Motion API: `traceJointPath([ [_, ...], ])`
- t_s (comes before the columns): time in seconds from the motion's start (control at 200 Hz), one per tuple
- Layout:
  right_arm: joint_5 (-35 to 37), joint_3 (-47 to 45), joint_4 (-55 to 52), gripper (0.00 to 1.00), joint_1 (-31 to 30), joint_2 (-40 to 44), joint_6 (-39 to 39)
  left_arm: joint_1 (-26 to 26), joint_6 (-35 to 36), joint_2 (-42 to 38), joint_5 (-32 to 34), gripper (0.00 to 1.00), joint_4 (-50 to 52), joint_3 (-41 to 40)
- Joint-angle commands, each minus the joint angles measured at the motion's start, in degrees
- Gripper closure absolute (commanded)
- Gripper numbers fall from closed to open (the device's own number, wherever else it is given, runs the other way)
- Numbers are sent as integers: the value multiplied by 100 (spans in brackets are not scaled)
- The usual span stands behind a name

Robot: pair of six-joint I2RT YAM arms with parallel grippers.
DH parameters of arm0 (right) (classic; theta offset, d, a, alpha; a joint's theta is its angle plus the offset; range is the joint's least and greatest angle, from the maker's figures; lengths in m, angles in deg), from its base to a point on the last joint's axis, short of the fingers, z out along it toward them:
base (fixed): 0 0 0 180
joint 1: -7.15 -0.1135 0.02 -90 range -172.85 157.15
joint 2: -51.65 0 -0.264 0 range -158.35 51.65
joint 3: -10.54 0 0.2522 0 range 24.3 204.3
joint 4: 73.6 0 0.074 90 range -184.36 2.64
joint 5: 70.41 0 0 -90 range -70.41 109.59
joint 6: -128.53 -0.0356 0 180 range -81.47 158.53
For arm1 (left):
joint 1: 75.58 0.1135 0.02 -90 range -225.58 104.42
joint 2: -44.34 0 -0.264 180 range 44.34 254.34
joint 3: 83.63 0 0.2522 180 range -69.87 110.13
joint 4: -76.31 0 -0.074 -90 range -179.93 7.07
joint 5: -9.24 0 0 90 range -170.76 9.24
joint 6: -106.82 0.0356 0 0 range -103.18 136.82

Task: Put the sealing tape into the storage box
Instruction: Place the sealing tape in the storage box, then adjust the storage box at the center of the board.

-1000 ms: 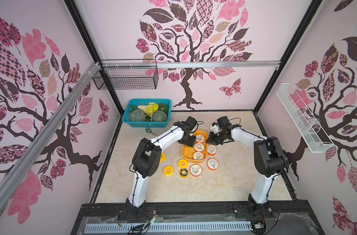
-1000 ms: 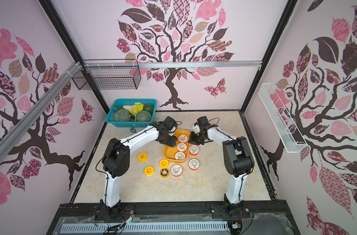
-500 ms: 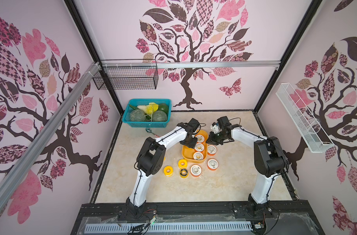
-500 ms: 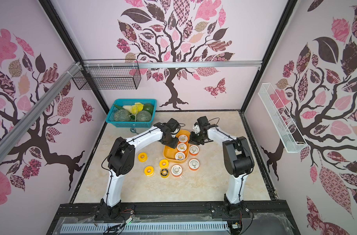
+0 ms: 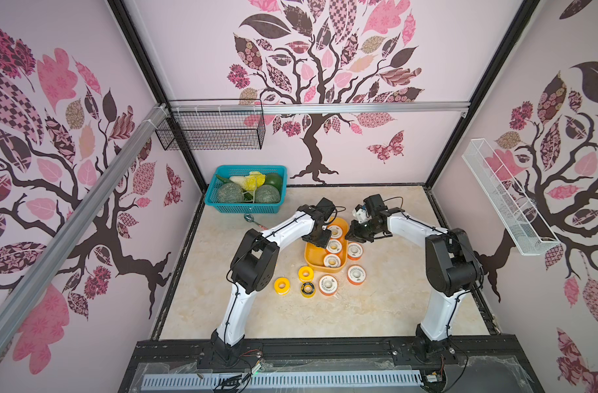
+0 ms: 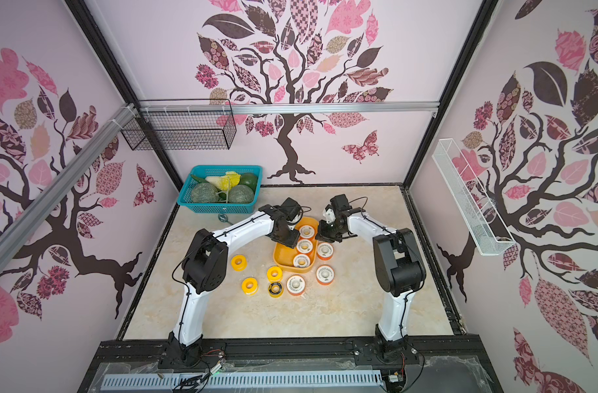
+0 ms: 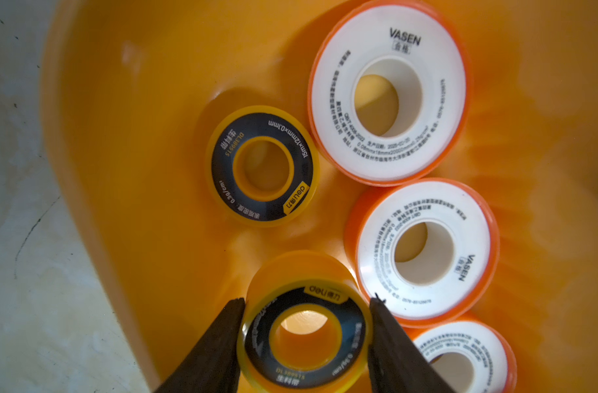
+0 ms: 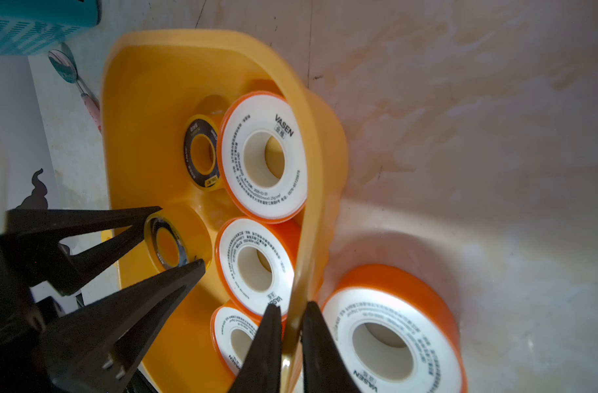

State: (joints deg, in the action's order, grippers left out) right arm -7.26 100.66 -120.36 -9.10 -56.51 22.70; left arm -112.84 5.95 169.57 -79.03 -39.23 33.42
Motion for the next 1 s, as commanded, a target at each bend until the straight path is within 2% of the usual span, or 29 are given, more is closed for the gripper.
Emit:
traceJointPath([
  [0.0,-54,222,-54,84,-1,-164,28,7,-2,133,163,46,83,99],
  [0.285,-75,195,-25,84,1,-157,6,8,-11,116,197,40,116,186],
  [0.49,-101,185,-31,84,-1,-170,19,8,39,2,174,29,85,227],
  [0.685,-92,201,-43,84,1,-178,36,0,36,-96,134,30,154,255],
  [0.825,-107,231,-54,84,-1,-206,36,-10,55,-299,83,38,188,124],
  [0.915,-102,243,-62,84,-1,-212,33,-10,15,-412,89,56,69,-85],
  [0.995,-108,261,-69,84,-1,-214,44,-10,-3,-432,122,65,108,-168],
])
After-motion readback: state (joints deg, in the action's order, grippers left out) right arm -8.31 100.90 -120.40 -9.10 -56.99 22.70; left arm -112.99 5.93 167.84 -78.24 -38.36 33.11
